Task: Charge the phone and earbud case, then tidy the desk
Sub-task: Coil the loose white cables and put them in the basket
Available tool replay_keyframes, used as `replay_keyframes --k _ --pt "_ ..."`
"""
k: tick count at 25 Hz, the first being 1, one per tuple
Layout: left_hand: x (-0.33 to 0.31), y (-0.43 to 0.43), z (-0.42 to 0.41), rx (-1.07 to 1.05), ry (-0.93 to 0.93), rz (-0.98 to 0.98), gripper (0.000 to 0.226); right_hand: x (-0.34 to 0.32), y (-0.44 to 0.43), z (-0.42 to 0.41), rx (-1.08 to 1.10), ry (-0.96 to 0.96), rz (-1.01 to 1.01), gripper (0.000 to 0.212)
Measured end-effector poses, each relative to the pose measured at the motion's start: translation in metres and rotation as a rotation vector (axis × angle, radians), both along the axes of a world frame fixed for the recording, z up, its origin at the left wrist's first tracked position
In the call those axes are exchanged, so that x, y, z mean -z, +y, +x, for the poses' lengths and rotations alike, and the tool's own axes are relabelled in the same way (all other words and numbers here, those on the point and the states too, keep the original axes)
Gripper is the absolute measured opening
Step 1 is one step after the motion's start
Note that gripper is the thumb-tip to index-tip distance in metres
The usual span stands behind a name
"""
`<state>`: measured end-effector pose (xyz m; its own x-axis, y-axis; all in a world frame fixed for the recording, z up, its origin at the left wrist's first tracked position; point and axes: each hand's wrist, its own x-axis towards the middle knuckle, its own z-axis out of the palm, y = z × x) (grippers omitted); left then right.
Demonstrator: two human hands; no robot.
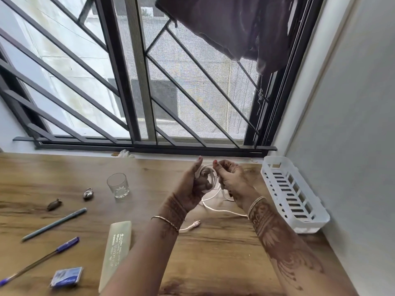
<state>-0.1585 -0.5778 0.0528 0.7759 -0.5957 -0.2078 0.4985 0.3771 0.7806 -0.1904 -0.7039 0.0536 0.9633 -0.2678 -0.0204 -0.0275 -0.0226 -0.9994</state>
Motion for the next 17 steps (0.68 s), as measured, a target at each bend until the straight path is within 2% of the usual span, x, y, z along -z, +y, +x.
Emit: replay_keyframes --k 3,6,8,11,12,15,17 --pt "0.000 0.002 -0.001 -0.080 0.030 -0.022 0.046 0.001 0.003 -0.002 -0.042 -0.001 0.026 0.017" --pt "-0.003 0.006 -0.001 -0.125 0.100 -0.134 0.040 0.005 0.001 -0.004 -0.101 -0.014 -0.005 0.018" --pt "-0.004 0.009 0.003 -0.138 0.128 -0.186 0.038 0.008 0.000 -0.008 -0.129 -0.013 -0.106 0.019" --pt "-0.003 0.010 0.007 -0.140 0.154 -0.211 0.040 0.010 -0.003 -0.010 -0.103 0.049 -0.428 0.020" --pt "-0.002 0.009 0.006 -0.140 0.161 -0.221 0.040 0.011 -0.003 -0.009 -0.081 0.059 -0.467 0.020" --pt "0.002 0.006 0.005 -0.101 0.173 -0.248 0.039 0.011 -0.002 -0.007 -0.039 0.035 -0.375 0.020" --pt "0.004 0.003 0.004 -0.074 0.174 -0.240 0.043 0.013 0.001 -0.008 -0.035 0.021 -0.413 0.021"
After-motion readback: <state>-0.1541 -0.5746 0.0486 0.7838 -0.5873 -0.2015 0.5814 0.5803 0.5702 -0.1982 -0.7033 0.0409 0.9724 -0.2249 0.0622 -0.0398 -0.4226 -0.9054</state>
